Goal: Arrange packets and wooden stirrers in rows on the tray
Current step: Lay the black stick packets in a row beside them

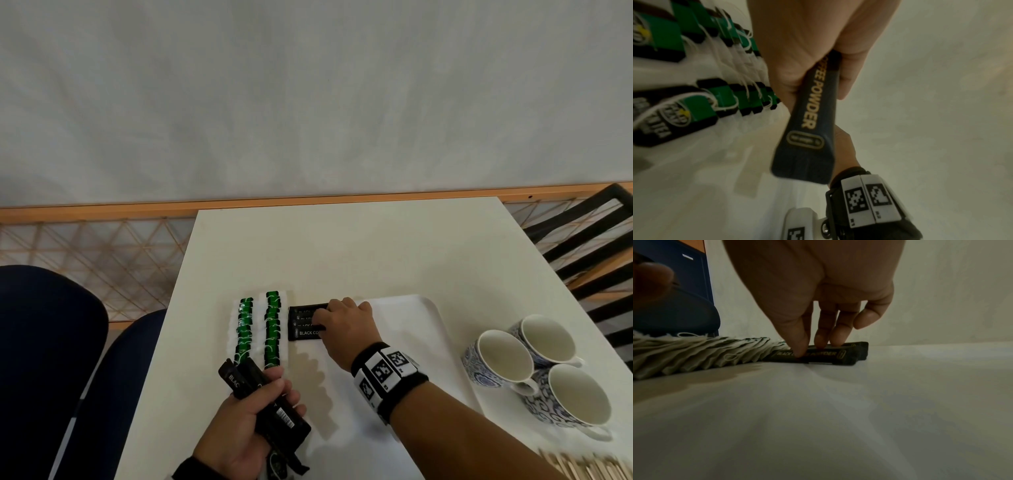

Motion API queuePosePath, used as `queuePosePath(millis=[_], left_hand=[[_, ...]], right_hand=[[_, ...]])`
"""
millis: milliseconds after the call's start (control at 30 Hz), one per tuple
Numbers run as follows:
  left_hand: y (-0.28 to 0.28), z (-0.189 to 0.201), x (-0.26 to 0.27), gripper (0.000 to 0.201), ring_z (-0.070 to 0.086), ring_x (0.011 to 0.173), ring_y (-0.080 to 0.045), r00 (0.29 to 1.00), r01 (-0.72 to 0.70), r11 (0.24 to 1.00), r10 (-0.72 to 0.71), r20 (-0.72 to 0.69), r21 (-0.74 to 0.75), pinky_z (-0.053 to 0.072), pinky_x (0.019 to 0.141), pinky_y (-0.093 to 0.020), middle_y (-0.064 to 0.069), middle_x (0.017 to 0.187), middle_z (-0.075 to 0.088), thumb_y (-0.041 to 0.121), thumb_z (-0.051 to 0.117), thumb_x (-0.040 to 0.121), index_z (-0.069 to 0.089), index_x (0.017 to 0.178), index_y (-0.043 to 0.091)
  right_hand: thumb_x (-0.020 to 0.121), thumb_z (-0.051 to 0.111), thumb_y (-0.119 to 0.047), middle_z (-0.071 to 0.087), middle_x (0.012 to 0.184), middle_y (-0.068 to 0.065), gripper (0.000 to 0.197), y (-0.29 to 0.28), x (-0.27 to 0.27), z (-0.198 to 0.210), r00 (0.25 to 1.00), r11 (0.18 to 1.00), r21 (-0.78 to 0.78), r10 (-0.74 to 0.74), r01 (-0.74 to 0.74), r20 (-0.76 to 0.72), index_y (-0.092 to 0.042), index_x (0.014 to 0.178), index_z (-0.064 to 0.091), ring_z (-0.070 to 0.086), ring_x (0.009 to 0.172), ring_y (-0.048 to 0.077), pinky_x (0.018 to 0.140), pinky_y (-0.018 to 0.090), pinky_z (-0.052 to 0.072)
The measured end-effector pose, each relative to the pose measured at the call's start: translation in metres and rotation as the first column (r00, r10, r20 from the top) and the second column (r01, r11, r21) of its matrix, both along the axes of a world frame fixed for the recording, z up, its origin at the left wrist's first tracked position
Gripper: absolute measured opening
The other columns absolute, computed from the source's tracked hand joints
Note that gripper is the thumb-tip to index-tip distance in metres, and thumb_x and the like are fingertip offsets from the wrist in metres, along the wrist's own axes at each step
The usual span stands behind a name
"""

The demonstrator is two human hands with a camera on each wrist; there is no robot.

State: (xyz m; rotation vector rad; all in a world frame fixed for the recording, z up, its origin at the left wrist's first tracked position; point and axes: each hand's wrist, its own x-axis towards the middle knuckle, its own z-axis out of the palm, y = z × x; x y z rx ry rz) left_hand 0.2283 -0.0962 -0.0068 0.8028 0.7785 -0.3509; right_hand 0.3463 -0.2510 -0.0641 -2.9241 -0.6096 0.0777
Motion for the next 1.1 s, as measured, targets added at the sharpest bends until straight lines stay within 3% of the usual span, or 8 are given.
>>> queuePosePath(millis=[67,200,300,433,533,867,1000,1100], left_hand=[[0.0,0.001,0.001,0.017,0.059,0.07,-0.034,1.0,0.014,1.0,-0.014,-0.014,-0.007,0.058,0.064,-0.047,-0.019,0.07,0.062,-0.009,0.05,0.088,0.061,0.1,-0.004],[0.001,0.001,0.001,0.021,0.062,0.087,-0.039,0.998,0.056,0.998,-0.056,-0.042,-0.006,0.059,0.054,-0.044,-0.026,0.087,0.064,-0.008,0.05,0.089,0.064,0.103,-0.003],[0.0,0.001,0.001,0.021,0.062,0.09,-0.038,0.998,0.066,0.998,-0.066,-0.007,-0.006,0.06,0.057,-0.042,-0.029,0.093,0.063,-0.006,0.052,0.088,0.065,0.104,-0.002],[-0.002,0.0,0.0,0.036,0.064,0.089,-0.032,0.994,0.076,0.997,-0.078,0.075,0.024,0.051,0.076,-0.045,-0.023,0.094,0.066,-0.001,0.062,0.071,0.067,0.106,0.003],[-0.007,0.003,0.001,0.033,0.065,0.09,-0.035,0.991,0.076,0.996,-0.08,0.107,0.043,0.05,0.075,-0.043,-0.022,0.098,0.07,-0.001,0.061,0.074,0.066,0.106,0.004],[-0.002,-0.006,0.0,0.029,0.064,0.091,-0.04,0.993,0.074,0.993,-0.083,0.085,0.095,0.049,0.085,-0.05,-0.031,0.099,0.067,-0.001,0.061,0.078,0.064,0.106,-0.007],[-0.003,-0.008,0.0,0.013,0.062,0.076,-0.032,0.997,0.02,0.996,-0.026,0.071,0.091,0.052,0.079,-0.047,-0.02,0.071,0.066,-0.006,0.055,0.086,0.063,0.096,-0.005],[-0.002,-0.009,0.0,0.017,0.06,0.073,-0.031,0.998,-0.01,0.997,0.005,0.069,0.075,0.056,0.07,-0.043,-0.016,0.068,0.062,-0.007,0.053,0.086,0.062,0.101,-0.006]], right_hand=[[0.077,0.07,-0.021,0.061,0.082,-0.004,0.016,-0.002,-0.001,0.0,0.999,1.0,0.006,-0.018,0.018,0.027,-0.029,0.09,0.066,0.056,0.076,0.022,0.068,0.036,0.036],[0.091,0.052,-0.023,0.061,0.094,-0.004,0.014,-0.011,-0.006,0.006,0.999,0.992,0.119,-0.049,0.048,-0.001,-0.026,0.099,0.063,0.054,0.089,0.021,0.074,0.033,0.031],[0.093,0.052,-0.029,0.063,0.09,-0.009,0.013,-0.017,-0.022,0.021,0.981,0.937,0.335,-0.035,0.099,-0.19,-0.026,0.095,0.064,0.056,0.082,0.011,0.076,0.028,0.044],[0.089,0.065,-0.04,0.071,0.082,-0.006,0.018,-0.019,-0.049,0.051,0.793,0.766,0.585,0.171,0.266,-0.585,-0.022,0.089,0.066,0.062,0.069,0.001,0.069,0.016,0.05],[0.08,0.078,-0.032,0.07,0.078,-0.007,0.022,-0.017,-0.062,0.063,0.69,0.734,0.607,0.27,0.304,-0.672,-0.021,0.095,0.066,0.064,0.067,0.002,0.066,0.016,0.049],[0.085,0.072,-0.02,0.073,0.08,0.003,0.012,-0.016,-0.057,0.063,0.711,0.754,0.579,0.22,0.311,-0.668,-0.014,0.093,0.067,0.065,0.067,0.008,0.062,0.022,0.054],[0.087,0.068,-0.029,0.064,0.077,-0.012,0.004,-0.019,-0.047,0.055,0.846,0.858,0.465,0.069,0.22,-0.528,-0.026,0.089,0.067,0.06,0.073,0.005,0.064,0.012,0.043],[0.09,0.063,-0.033,0.061,0.085,-0.01,0.01,-0.025,-0.032,0.04,0.897,0.919,0.306,-0.1,0.25,-0.431,-0.025,0.093,0.068,0.055,0.085,0.01,0.073,0.021,0.043]])
